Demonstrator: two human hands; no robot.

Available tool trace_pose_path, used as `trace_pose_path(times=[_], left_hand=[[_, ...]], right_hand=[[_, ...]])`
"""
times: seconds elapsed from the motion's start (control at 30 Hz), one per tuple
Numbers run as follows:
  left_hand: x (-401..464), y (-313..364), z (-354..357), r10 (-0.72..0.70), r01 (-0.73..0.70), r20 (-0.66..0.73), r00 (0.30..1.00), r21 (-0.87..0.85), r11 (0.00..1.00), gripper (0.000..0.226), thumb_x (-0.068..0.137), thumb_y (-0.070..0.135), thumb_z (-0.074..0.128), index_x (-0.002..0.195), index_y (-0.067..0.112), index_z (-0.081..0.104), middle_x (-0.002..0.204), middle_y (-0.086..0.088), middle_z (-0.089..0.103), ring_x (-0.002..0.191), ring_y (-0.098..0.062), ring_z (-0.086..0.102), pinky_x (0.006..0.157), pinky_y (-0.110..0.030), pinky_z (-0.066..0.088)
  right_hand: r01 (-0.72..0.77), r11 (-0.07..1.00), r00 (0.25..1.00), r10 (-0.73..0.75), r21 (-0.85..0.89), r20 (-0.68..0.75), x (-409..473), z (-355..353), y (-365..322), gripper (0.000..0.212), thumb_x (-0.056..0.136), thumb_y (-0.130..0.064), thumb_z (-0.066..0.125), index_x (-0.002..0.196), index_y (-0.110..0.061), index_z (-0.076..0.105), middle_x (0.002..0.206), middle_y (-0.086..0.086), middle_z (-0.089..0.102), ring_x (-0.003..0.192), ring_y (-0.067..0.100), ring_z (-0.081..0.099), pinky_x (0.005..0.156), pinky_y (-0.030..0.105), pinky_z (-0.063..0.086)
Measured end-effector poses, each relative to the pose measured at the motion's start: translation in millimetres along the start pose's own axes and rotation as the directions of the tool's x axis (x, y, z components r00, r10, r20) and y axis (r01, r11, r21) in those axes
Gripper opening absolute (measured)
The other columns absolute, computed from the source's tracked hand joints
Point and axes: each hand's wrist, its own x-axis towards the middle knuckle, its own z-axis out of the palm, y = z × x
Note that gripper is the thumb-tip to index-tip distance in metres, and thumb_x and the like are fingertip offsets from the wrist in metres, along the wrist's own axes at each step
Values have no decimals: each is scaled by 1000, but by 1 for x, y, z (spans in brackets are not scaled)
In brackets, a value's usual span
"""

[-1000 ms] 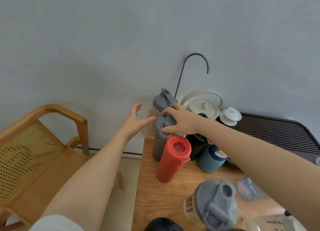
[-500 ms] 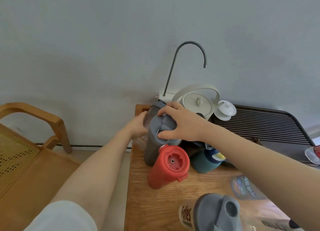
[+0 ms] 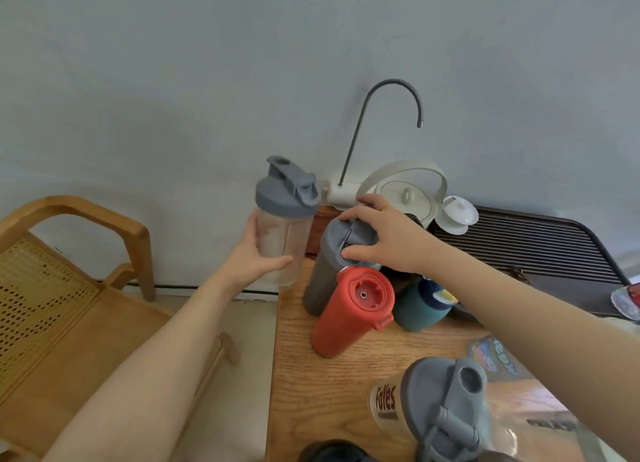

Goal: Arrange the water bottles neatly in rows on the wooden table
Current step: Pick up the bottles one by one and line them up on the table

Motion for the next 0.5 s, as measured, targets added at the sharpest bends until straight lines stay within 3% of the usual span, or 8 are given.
trace_pose_path(times=[0.1,0.23,0.33,0.43,0.5], left_hand=[[-10,2,5,30,-29,10,1000,-64,998,92,63,9,82,132,26,25,121,15,45,107,3,46,92,-20,41],[-20,-4,9,22,-20,20,1000,-95,995,94,53,25,82,129,33,28,119,16,47,106,5,45,82,-12,38],[-19,-3,7,9,-6,37,999,-83,997,90,61,14,84,129,35,28,124,11,47,113,-5,46,95,-24,40],[-19,0,6,5,-3,48,999,-56,998,89,67,7,79,135,30,27,129,6,45,119,-9,42,98,-30,36],[-19,-2,5,-2,4,44,999,-48,999,90,67,9,79,137,28,27,131,4,46,120,-10,42,98,-29,35]], right_hand=[[-11,1000,1000,11,13,-28,-5,2,-3,65,78,-33,70,135,-20,40,150,7,21,136,24,31,107,32,29],[-1,1000,1000,0,-5,-17,-9,-1,-6,67,79,-31,69,137,-18,37,154,5,17,137,22,29,104,27,29],[18,994,1000,-15,-109,22,-14,-5,-7,59,83,-32,64,137,-23,40,157,5,10,139,27,27,108,36,29],[129,969,973,-165,-209,-162,-37,-14,-18,46,85,-42,51,127,-23,51,143,6,39,123,28,44,99,42,40],[226,912,956,-276,-343,-101,-56,-13,-26,50,81,-55,45,119,-23,54,124,2,51,104,24,54,83,36,47]])
